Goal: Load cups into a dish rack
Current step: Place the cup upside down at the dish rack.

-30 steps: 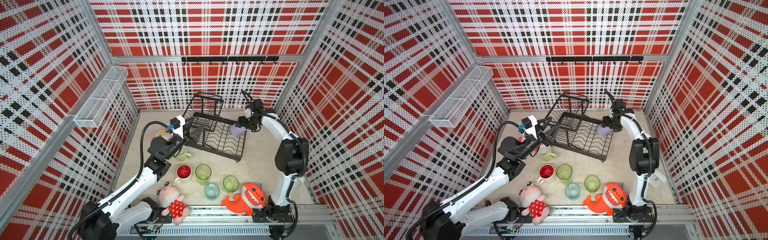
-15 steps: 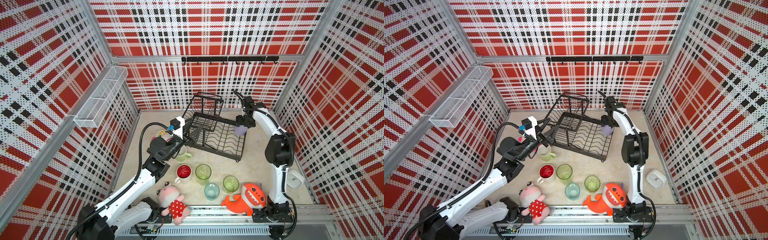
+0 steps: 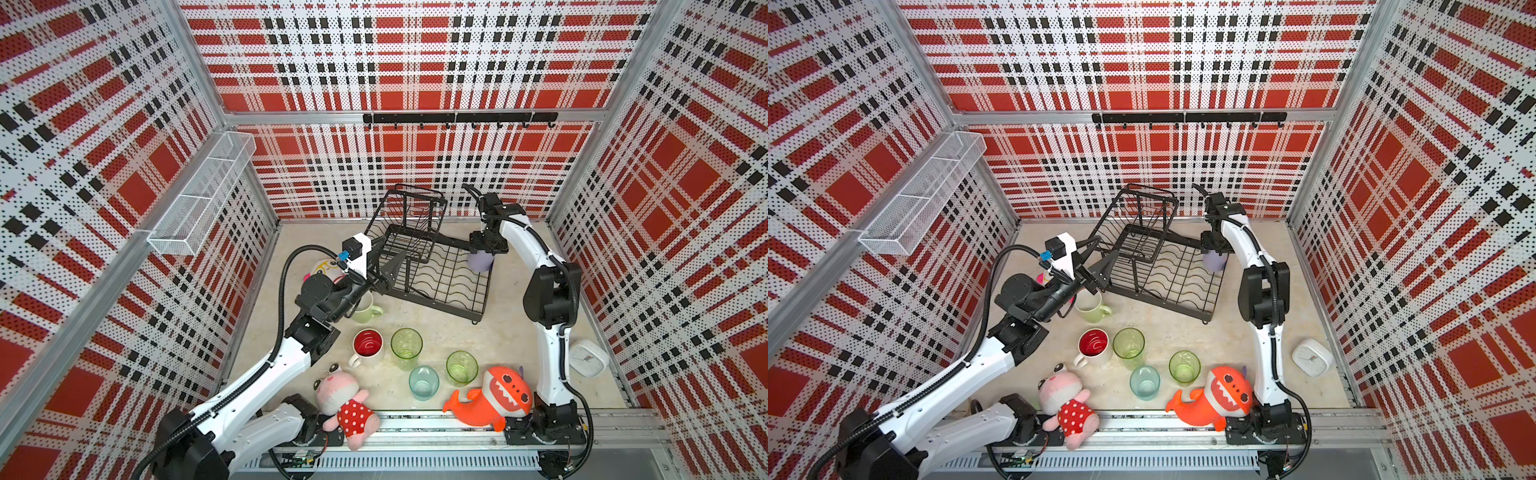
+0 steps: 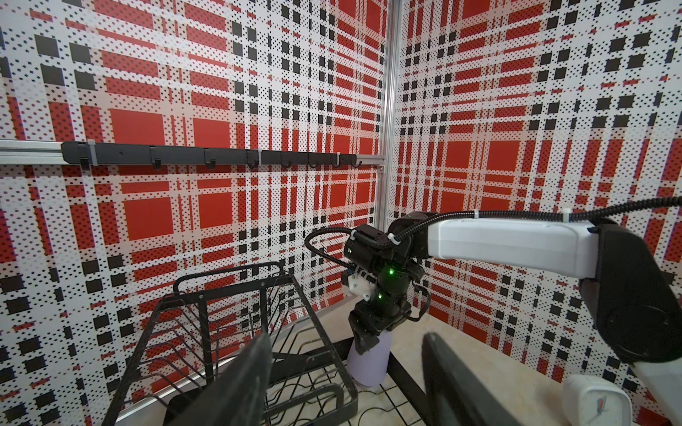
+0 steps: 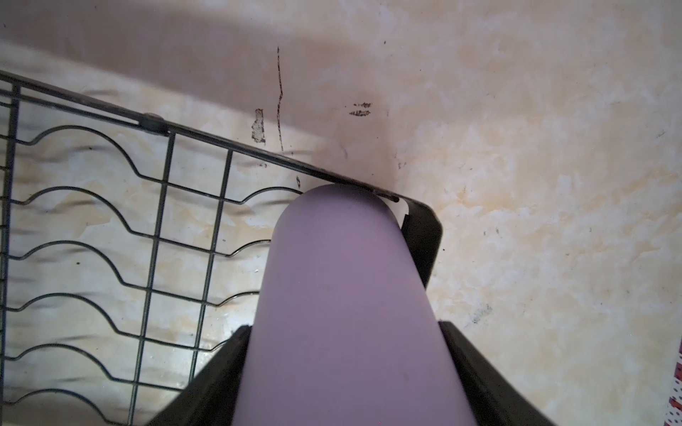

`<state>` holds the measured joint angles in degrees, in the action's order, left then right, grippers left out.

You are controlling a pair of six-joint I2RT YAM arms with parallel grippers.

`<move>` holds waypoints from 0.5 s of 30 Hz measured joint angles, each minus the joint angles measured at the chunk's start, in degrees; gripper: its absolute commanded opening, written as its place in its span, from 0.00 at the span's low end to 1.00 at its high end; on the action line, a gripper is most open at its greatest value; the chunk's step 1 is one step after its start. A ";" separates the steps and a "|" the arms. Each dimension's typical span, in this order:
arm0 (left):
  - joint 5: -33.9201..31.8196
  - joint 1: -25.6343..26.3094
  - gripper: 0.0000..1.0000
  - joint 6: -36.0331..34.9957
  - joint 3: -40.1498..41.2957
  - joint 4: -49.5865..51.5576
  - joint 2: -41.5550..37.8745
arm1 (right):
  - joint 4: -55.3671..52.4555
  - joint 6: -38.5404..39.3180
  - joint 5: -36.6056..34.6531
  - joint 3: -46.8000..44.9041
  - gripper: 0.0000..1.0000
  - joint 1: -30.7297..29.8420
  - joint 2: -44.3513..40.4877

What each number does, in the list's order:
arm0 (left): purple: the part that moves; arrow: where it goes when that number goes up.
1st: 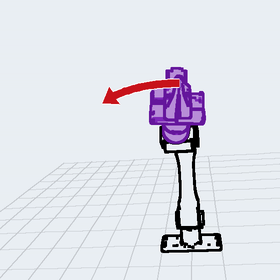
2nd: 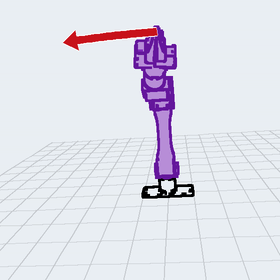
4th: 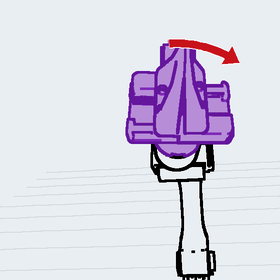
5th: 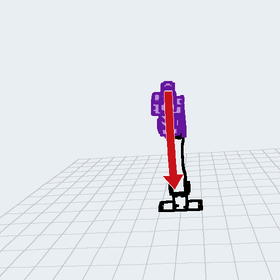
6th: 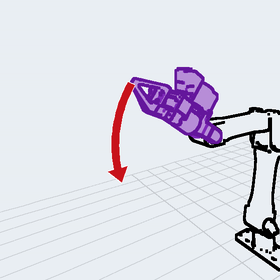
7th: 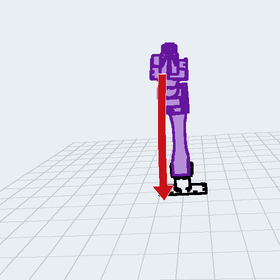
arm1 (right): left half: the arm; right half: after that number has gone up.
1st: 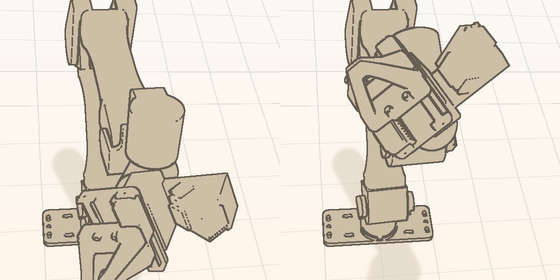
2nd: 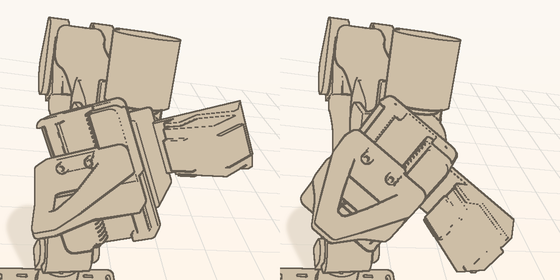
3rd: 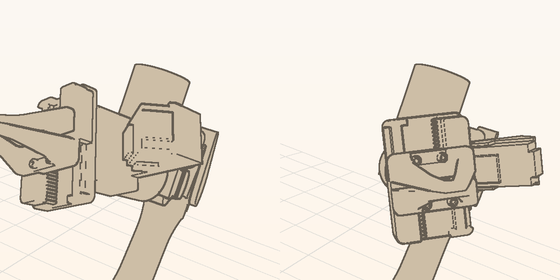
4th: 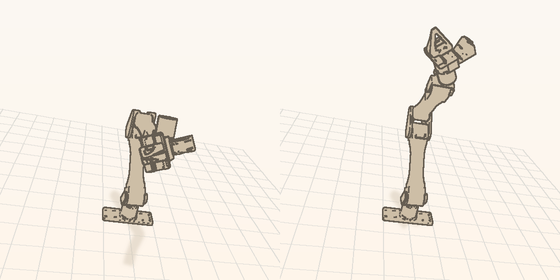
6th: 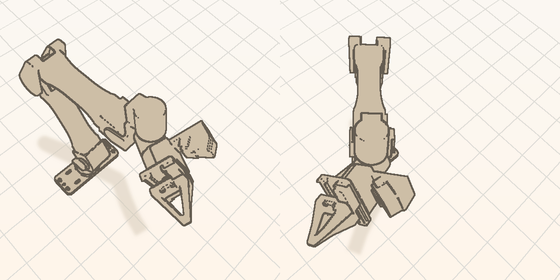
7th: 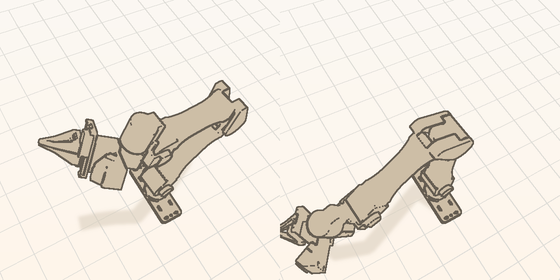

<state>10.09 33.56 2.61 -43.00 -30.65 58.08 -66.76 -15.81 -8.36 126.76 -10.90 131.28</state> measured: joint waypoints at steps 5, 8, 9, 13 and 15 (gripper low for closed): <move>-0.13 0.20 0.68 -0.26 0.00 0.68 -0.02 | -2.43 0.63 -1.07 4.87 0.92 0.00 2.62; -0.22 0.33 0.68 -0.35 0.00 1.18 -0.04 | -2.99 1.09 -1.73 5.75 0.98 0.02 2.97; -0.26 0.33 0.68 -0.37 0.00 1.33 -0.07 | -3.13 1.25 -1.81 5.84 0.98 0.02 2.97; -0.46 0.55 0.68 -0.55 0.00 1.79 -0.11 | -3.43 1.38 -1.90 5.84 0.98 0.02 2.97; -0.48 0.66 0.68 -0.57 0.00 2.01 -0.17 | -3.45 1.40 -1.88 5.84 0.99 0.02 2.97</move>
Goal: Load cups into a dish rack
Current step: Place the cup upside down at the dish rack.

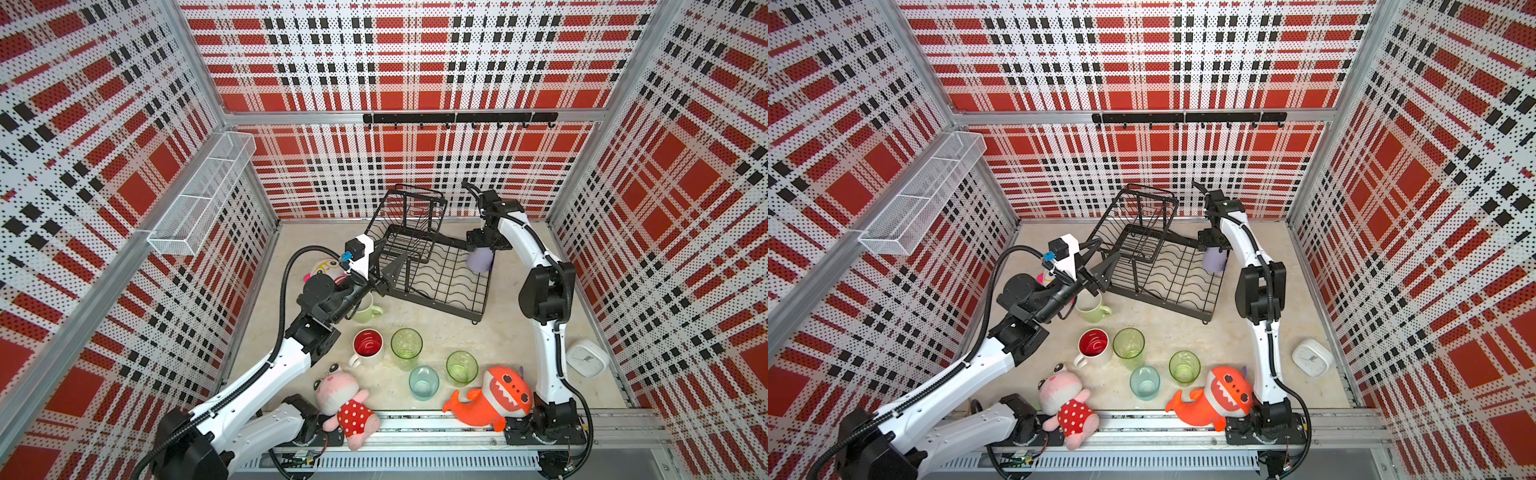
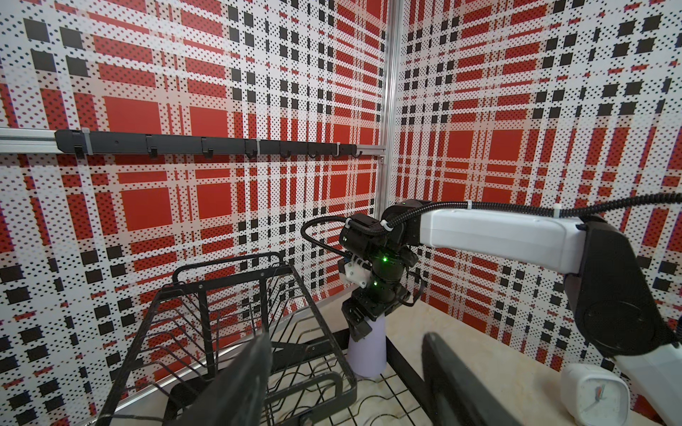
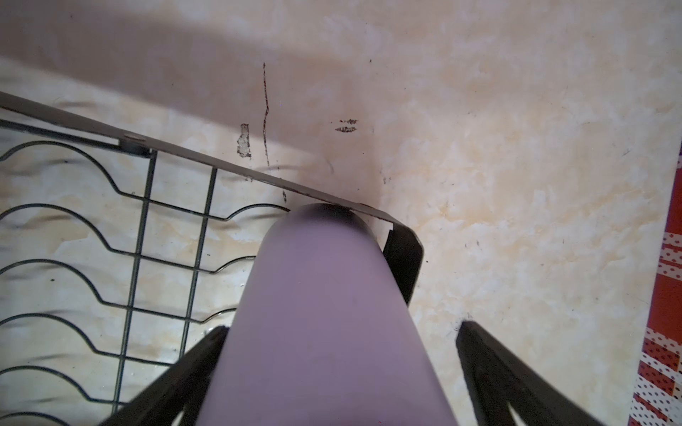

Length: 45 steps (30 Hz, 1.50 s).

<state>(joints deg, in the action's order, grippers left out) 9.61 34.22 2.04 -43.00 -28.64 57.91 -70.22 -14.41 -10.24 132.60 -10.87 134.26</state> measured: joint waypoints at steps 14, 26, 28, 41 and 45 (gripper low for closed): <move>-2.60 0.07 0.73 -1.36 -0.02 2.80 -2.71 | 6.34 -0.42 0.85 -12.28 1.00 0.00 -13.05; -14.29 0.20 0.82 -0.76 -1.53 11.06 -3.74 | 25.97 -1.73 4.39 -36.28 1.00 0.00 -40.24; -16.98 0.09 0.83 -0.55 -1.53 12.74 -4.42 | 30.58 -1.77 5.16 -42.34 1.00 0.00 -45.64; -27.08 -1.66 0.86 3.34 -0.39 20.22 -7.67 | 56.81 2.03 12.90 -72.37 1.00 0.00 -72.28; -26.49 -1.66 0.87 3.96 1.64 20.65 -7.76 | 56.72 2.03 14.05 -73.68 1.00 0.00 -72.48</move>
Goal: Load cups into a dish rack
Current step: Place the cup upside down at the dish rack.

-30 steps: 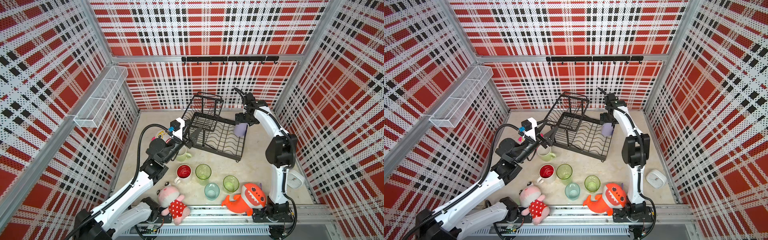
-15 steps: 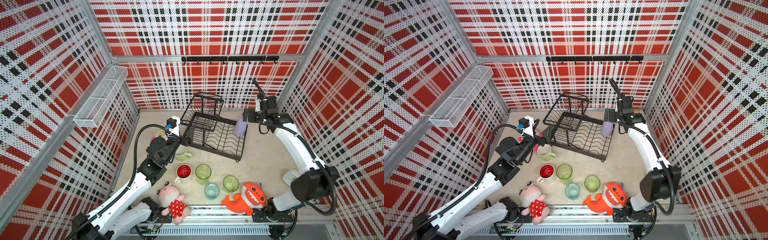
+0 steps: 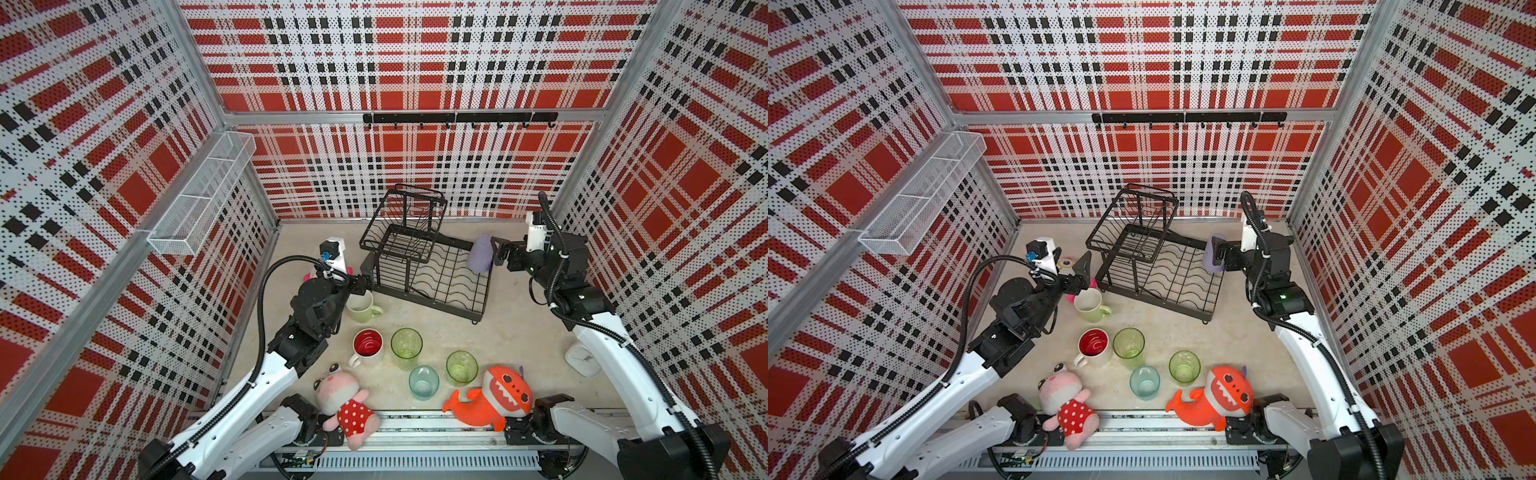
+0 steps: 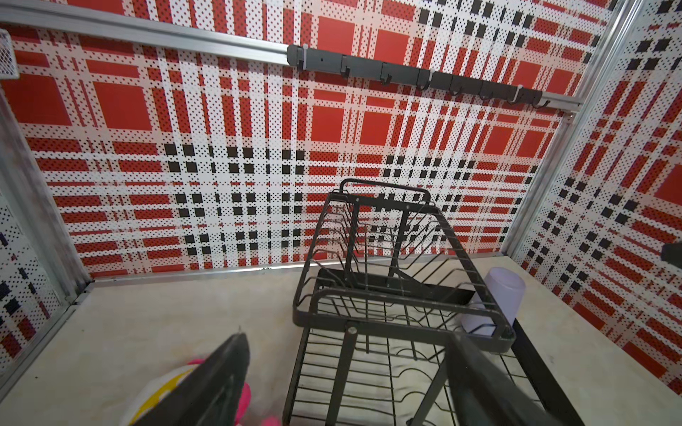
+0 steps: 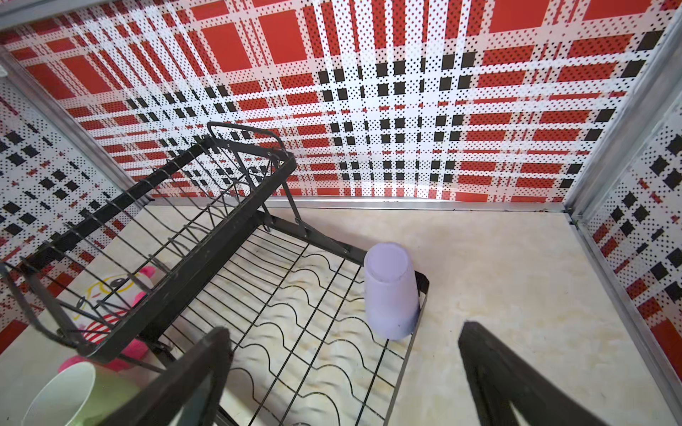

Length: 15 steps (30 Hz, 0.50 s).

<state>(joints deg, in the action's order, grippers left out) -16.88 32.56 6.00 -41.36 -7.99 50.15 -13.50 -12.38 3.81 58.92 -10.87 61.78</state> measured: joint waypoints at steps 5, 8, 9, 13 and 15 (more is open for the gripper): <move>3.96 0.00 0.87 1.33 3.28 -0.04 0.02 | -1.01 -1.66 0.68 -3.37 1.00 0.00 -0.42; 7.98 0.09 0.86 2.27 5.05 0.04 0.02 | -2.29 -2.95 2.54 -5.84 1.00 0.00 -1.25; 9.60 0.15 0.86 2.64 5.57 0.04 0.02 | -2.73 -3.23 2.93 -6.58 1.00 0.00 -1.66; 18.56 1.57 0.85 4.61 7.80 -0.22 0.26 | -5.33 -3.34 5.33 -8.22 1.00 0.00 -2.84; 21.92 3.93 0.85 5.11 7.93 -0.13 1.07 | -6.19 -3.08 6.23 -8.22 1.00 0.00 -3.02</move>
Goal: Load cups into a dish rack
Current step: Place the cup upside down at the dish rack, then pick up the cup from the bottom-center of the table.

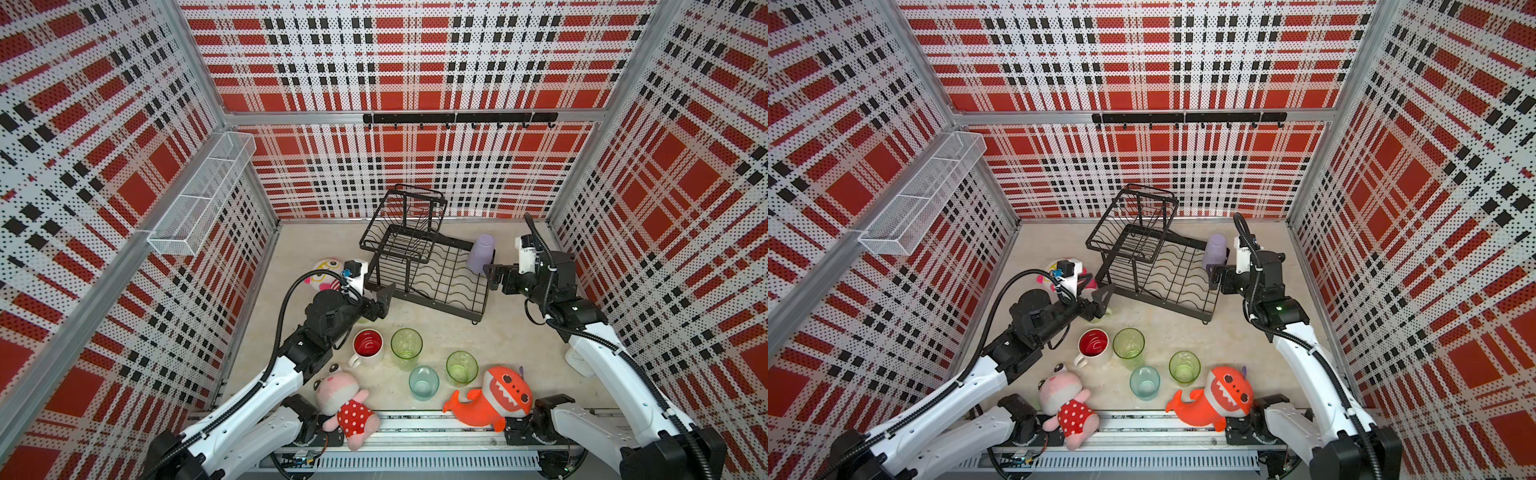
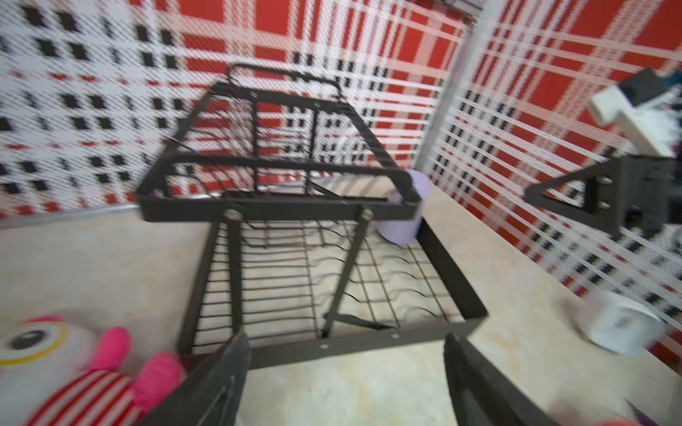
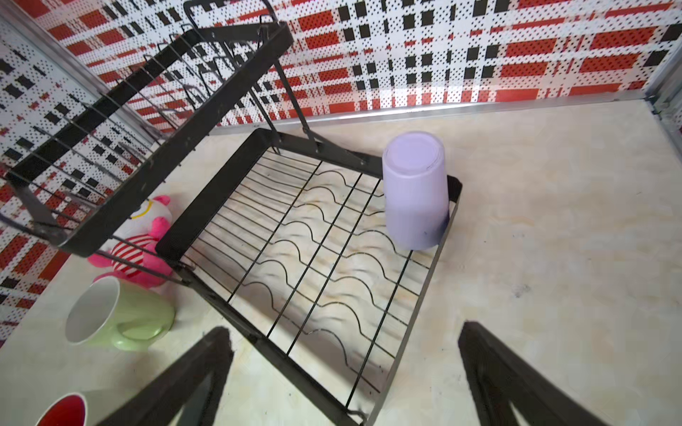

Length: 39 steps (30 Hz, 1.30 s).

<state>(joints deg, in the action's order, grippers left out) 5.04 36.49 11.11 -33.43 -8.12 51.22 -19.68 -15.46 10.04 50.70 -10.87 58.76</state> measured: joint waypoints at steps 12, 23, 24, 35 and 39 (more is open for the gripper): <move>0.35 10.25 0.78 5.27 -6.34 14.43 5.40 | 0.42 0.98 -0.90 -2.38 1.00 0.00 -2.99; -4.90 14.62 0.77 12.59 -14.16 31.30 7.17 | 4.11 0.83 -3.45 -3.96 1.00 0.00 -3.48; -5.03 15.08 0.76 13.44 -14.12 32.52 7.02 | 4.37 0.81 -3.76 -4.09 1.00 0.00 -3.48; -3.06 14.16 0.67 16.13 -14.29 39.56 11.26 | 6.34 -0.07 -5.62 -4.63 1.00 0.00 -2.95; -2.47 12.22 0.63 15.26 -14.36 42.36 12.17 | 6.29 -0.04 -6.10 -4.63 1.00 0.00 -2.93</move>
<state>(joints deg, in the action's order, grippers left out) 2.57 48.71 26.37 -47.79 34.24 63.40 -13.39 -15.51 3.95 46.06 -10.87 55.83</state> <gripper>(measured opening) 0.640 0.999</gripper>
